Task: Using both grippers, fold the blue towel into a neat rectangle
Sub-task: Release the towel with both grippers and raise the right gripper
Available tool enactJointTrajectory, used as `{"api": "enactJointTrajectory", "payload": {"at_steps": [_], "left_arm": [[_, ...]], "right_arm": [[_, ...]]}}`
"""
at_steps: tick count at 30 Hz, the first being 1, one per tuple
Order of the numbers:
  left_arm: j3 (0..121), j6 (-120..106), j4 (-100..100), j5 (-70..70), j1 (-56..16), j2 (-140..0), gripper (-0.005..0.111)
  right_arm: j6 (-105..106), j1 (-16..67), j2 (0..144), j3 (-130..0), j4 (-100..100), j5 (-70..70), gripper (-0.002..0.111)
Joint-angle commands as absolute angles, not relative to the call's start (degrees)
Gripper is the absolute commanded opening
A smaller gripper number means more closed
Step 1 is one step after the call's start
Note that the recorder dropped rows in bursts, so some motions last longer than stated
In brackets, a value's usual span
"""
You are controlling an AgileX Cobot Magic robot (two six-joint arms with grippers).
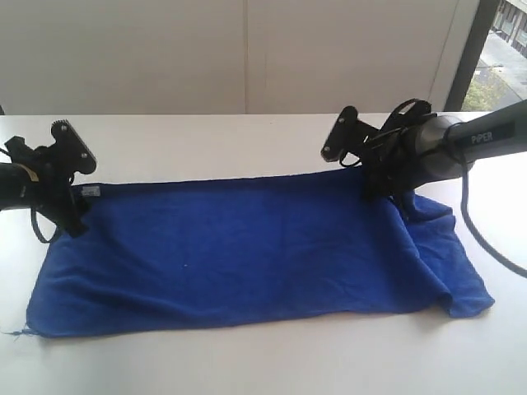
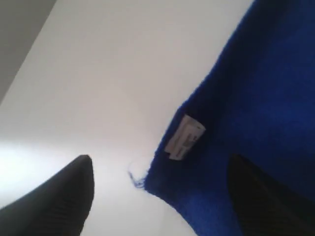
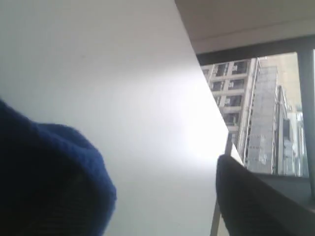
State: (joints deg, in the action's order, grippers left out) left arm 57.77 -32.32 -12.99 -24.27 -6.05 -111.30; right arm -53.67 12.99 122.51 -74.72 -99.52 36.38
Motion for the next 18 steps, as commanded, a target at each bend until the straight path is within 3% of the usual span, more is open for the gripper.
{"api": "enactJointTrajectory", "payload": {"at_steps": [1,4,7,8,10,18], "left_arm": [[58.0,-33.4,-10.3,-25.6,-5.9,-105.8,0.079],[58.0,-32.8,-8.5,-20.3,-6.6,-100.1,0.078],[58.0,-23.4,-6.6,-1.7,-10.0,-89.8,0.06],[58.0,-19.7,-6.6,3.9,-11.6,-87.4,0.051],[58.0,-19.0,-5.9,9.7,-13.7,-86.3,0.045],[56.9,-19.0,-0.3,13.0,-17.5,-88.4,0.045]], "right_arm": [[-62.1,13.5,117.4,-74.8,-99.9,44.2,0.066],[-62.1,14.8,111.8,-74.8,-96.7,42.9,0.066],[-55.2,15.6,101.6,-74.5,-79.1,36.2,0.058],[-44.2,15.3,98.9,-74.5,-70.7,33.8,0.055],[-35.9,15.3,98.2,-74.5,-67.2,34.5,0.055],[-36.1,15.3,104.2,-74.5,-67.3,30.2,0.058]]}}
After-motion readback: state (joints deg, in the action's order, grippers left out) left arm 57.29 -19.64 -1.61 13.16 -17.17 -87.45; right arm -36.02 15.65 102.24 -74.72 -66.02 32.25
